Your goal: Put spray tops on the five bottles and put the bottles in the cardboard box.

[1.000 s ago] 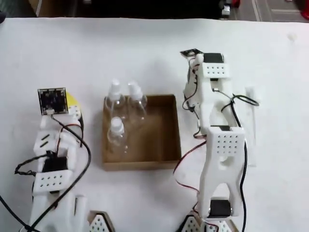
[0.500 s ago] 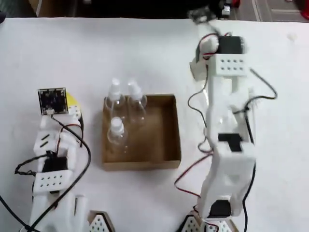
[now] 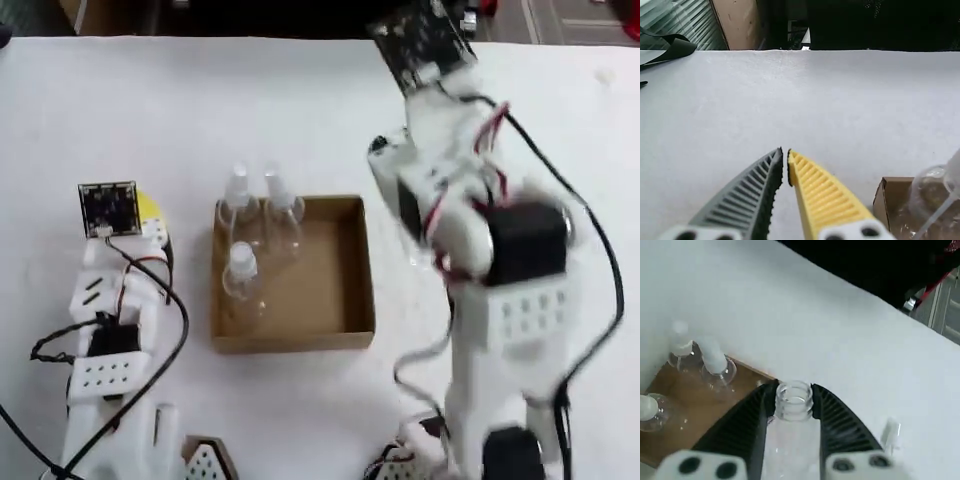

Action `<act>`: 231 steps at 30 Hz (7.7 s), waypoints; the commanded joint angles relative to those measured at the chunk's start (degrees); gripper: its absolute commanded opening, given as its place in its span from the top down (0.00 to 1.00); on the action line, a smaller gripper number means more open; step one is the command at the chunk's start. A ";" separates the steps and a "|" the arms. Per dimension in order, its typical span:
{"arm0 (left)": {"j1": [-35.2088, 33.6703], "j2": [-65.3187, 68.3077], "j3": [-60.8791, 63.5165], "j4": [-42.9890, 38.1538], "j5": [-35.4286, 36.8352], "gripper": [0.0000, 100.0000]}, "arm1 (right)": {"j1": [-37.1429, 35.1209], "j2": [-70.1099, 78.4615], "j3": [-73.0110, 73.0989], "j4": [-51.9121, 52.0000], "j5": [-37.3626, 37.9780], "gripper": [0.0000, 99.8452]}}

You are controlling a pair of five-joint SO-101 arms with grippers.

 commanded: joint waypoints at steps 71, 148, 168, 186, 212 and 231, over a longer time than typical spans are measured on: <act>0.22 -0.31 -0.62 -2.02 -0.44 0.98 | -7.08 -41.89 105.05 -108.70 -12.92 0.98; 0.22 -0.31 -0.62 -2.11 -0.44 0.98 | -7.16 -26.68 103.91 -113.45 -10.29 0.98; 0.22 -0.31 -0.62 -2.02 -0.44 0.98 | -7.87 -12.70 103.47 -124.53 -9.85 0.98; 0.22 -0.31 -0.62 -2.02 -0.44 0.98 | -9.10 -10.33 101.19 -124.44 -9.85 0.93; 0.22 -0.31 -0.62 -1.93 -0.44 0.98 | -9.89 -10.51 101.01 -124.18 -9.85 0.77; 0.22 -0.31 -0.70 -2.11 -0.44 0.98 | -8.13 -50.07 101.54 -89.89 -10.02 0.90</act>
